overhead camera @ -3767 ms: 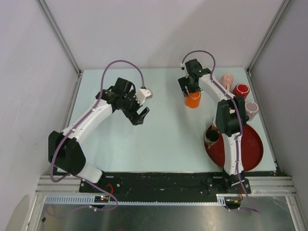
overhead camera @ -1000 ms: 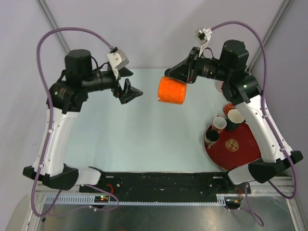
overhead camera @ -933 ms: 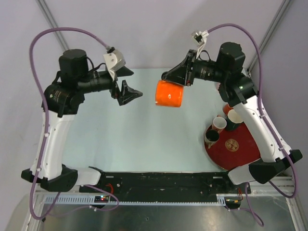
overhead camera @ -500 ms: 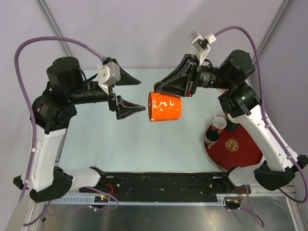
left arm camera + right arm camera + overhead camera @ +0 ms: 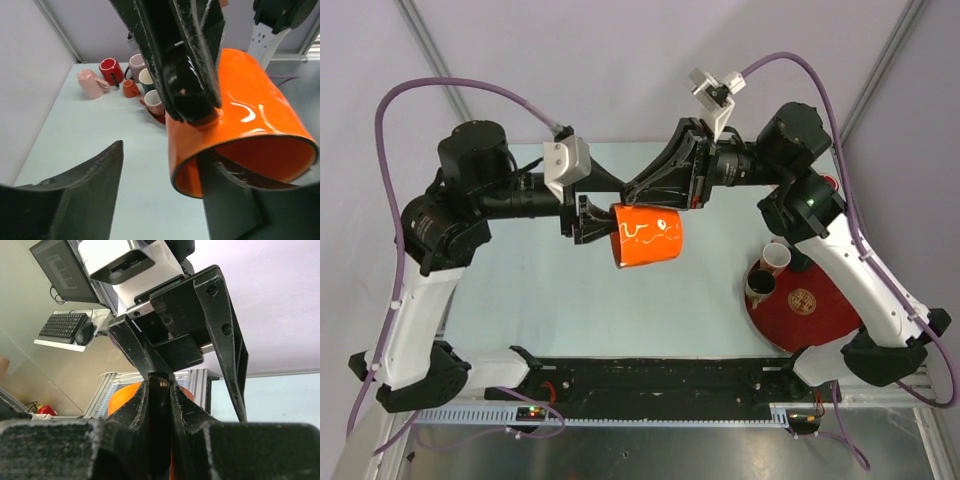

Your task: Turn the mug right side up

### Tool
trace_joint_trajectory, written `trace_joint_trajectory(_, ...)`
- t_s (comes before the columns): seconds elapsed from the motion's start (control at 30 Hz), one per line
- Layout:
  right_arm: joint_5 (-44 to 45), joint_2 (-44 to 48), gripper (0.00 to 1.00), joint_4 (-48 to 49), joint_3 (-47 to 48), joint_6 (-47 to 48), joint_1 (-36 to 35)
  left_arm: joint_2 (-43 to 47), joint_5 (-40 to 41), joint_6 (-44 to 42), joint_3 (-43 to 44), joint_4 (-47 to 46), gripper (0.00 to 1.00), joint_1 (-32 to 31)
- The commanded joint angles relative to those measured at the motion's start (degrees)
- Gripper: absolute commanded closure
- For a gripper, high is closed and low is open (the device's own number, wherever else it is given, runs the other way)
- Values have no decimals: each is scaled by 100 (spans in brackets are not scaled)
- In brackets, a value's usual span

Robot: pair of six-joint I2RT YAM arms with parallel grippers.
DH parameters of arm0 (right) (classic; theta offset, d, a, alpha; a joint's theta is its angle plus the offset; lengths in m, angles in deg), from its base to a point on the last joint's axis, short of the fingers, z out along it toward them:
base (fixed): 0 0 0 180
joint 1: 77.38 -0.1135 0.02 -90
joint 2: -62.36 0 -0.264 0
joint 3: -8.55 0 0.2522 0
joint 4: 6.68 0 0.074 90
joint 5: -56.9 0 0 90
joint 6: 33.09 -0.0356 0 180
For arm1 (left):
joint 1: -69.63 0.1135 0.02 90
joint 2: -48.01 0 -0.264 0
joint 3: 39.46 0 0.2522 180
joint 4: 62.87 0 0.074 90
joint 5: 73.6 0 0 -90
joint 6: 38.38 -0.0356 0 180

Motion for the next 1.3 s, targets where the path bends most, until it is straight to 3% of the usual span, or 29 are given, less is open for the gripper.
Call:
trace_joint_trajectory(0.0,63,-65,100,291,411,-91,-156,-65,181,163,-52,-116,44,-55)
trace_joint_trajectory(0.1,502,-167,100,-262,531,122,-154,-81,124,480,-140,-165,84,-64)
trace_joint_trajectory(0.13,800,-207,99,-607,618,225,-141,-72,180,711,-224,-188,92,-73)
trace_joint_trajectory(0.17,1370,-263,93,-1135,750,325,-99,-63,392,1059,-309,-239,96,-69)
trace_joint_trajectory(0.27,3419,-382,42,-2597,1026,664,-5,63,1548,2073,-788,-360,99,-58)
trace_joint_trajectory(0.3,4025,-416,24,-2943,1068,825,-5,123,2316,2492,-956,-374,100,-31)
trace_joint_trajectory(0.33,4688,-437,12,-3265,1085,933,-13,201,2902,2824,-1146,-376,100,14)
trace_joint_trajectory(0.43,6204,-449,2,-3766,1034,1098,-119,395,4315,3935,-1639,-325,100,403)
trace_joint_trajectory(0.53,7392,-487,1,-3878,928,1291,-493,406,5113,4569,-1792,-114,100,583)
trace_joint_trajectory(0.63,7930,-726,1,-3833,898,1483,-1128,301,5414,4905,-1749,78,100,593)
trace_joint_trajectory(0.83,8604,-1682,1,-4126,1556,1691,-2000,206,5296,5395,-1847,363,100,601)
trace_joint_trajectory(1.0,8834,-2257,5,-4273,2018,1903,-2115,184,5205,5434,-1898,396,100,599)
trace_joint_trajectory(1.13,9109,-2479,19,-4293,2048,2096,-1996,188,5148,5397,-1879,403,100,595)
trace_joint_trajectory(1.2,9130,-2579,31,-4276,2094,2165,-1944,197,5151,5364,-1909,399,100,594)
trace_joint_trajectory(1.27,9231,-2683,62,-4237,2160,2270,-1924,202,5154,5334,-1967,402,100,590)
